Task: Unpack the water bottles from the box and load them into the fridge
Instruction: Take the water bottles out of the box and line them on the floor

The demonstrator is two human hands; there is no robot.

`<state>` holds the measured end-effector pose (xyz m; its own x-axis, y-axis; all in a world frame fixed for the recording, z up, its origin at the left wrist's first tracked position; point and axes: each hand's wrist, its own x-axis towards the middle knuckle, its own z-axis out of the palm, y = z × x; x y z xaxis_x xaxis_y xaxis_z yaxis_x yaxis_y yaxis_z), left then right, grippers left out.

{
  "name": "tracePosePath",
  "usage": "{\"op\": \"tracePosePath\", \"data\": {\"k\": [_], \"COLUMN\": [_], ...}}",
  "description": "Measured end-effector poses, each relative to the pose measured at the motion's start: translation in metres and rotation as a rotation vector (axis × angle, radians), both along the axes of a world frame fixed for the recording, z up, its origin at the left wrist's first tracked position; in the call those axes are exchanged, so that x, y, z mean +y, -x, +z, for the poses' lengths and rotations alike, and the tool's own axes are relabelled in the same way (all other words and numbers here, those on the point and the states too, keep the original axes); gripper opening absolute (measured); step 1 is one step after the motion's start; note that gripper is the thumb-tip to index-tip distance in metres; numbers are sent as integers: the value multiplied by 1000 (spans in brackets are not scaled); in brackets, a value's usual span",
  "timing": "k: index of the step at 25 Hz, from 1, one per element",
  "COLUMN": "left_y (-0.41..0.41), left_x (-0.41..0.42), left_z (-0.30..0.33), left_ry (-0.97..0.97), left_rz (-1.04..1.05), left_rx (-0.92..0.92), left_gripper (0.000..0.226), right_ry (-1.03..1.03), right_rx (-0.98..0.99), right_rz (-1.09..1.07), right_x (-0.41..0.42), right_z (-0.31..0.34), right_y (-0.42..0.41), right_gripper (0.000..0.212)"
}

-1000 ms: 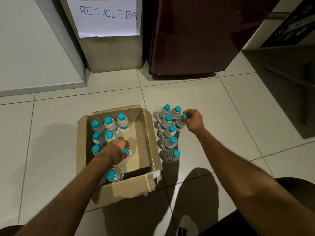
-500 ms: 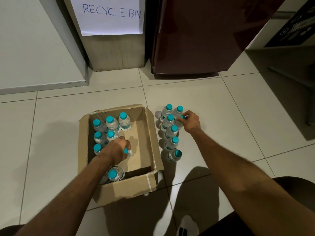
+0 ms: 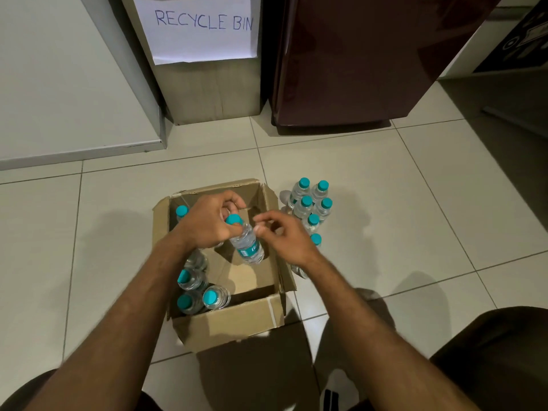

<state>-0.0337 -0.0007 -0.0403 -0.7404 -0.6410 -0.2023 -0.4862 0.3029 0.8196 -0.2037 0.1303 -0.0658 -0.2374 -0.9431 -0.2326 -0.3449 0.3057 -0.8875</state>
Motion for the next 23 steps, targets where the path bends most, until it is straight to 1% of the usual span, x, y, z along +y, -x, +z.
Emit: {"op": "tracePosePath", "data": {"k": [3,6,9,11,12,14,16,18,20,23], "left_y": [3,6,8,7,5,-1,-8,-12,-13,-16], "left_x": [2,5,7,4,1,-7,-13,-17,-18,-17], "left_z": [10,14,14,8,2,-15,-35,-51,-60,-67], "left_ry": [-32,-84,-165,-191,-165,-30,129,227,274,283], "left_rz": [34,67,44,62,84,121,152,152,140,163], "left_rx": [125,194,234,243,228,147,20,-81,-145,-215], "left_gripper": [51,53,43,33,28,21,22,29,33,36], "right_ry": [11,8,46,76,73,69,129,196,235,244], "right_rx": [-18,10,-31,-59,-69,-82,-55,-11,39,110], "right_rz": [18,6,-52,-141,-205,-340,-449,-554,-646,-730], "right_x": [-5,-7,0,7,10,18,24,30,37,46], "right_z": [0,3,7,9,10,11,13,17,22,22], "right_y": [-14,-16,-13,-7,-1,14,34,56,75,98], "right_gripper": [43,51,52,49,48,47,43,39,36,31]}}
